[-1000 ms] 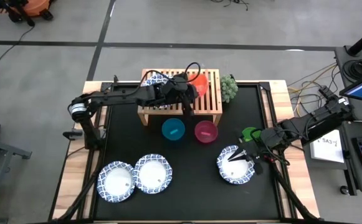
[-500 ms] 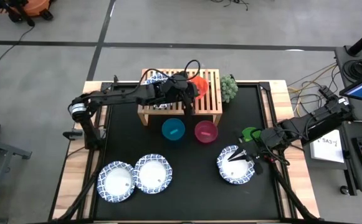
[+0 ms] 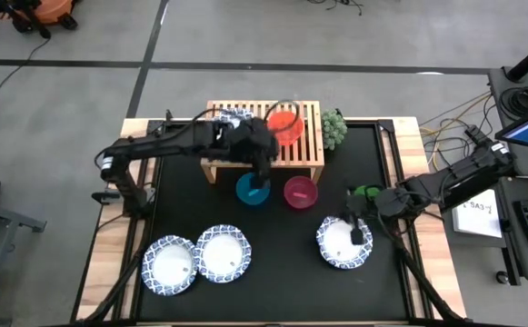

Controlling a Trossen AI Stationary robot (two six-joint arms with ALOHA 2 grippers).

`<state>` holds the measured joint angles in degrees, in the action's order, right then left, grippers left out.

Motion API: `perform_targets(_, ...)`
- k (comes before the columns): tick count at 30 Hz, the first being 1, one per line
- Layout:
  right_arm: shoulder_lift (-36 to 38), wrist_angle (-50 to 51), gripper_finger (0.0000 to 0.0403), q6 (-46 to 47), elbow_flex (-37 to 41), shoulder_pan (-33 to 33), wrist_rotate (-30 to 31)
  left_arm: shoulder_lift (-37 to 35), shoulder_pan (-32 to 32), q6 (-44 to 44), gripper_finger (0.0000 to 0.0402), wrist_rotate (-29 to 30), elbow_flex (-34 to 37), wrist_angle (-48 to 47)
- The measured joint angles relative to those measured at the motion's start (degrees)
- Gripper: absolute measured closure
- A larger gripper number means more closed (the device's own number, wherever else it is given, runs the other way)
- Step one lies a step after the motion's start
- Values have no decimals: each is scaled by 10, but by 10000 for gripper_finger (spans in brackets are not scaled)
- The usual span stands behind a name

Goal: Place and stack bowls onto a shelf
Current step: Put the orange bowl on the shelf

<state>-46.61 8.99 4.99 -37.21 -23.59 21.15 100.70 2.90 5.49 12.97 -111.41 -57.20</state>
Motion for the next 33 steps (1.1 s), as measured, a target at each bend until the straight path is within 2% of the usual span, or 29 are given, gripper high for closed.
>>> perform_targets(5, -54, -40, 390, 35, 0, 24, 24, -20, -69, -21, 338, 0, 20, -16)
perform_targets(11, -122, -37, 390, 49, -39, 91, 24, -43, -132, -20, 338, 5, 96, 24)
perform_targets(14, -148, -32, 390, 26, -72, 129, 16, -62, -152, -20, 338, 45, 154, 59)
perform_targets(16, -163, -33, 390, 6, -97, 158, -11, -83, -162, -27, 338, 70, 203, 82)
perform_targets(21, -202, -29, 390, -49, -159, 228, -64, -158, -174, -37, 338, 75, 344, 173)
perform_targets(25, -247, -7, 390, -80, -213, 284, -66, -232, -177, -37, 338, 75, 446, 279)
perform_targets(33, -354, 74, 390, -102, -314, 351, -96, -372, -177, -29, 338, 77, 572, 411)
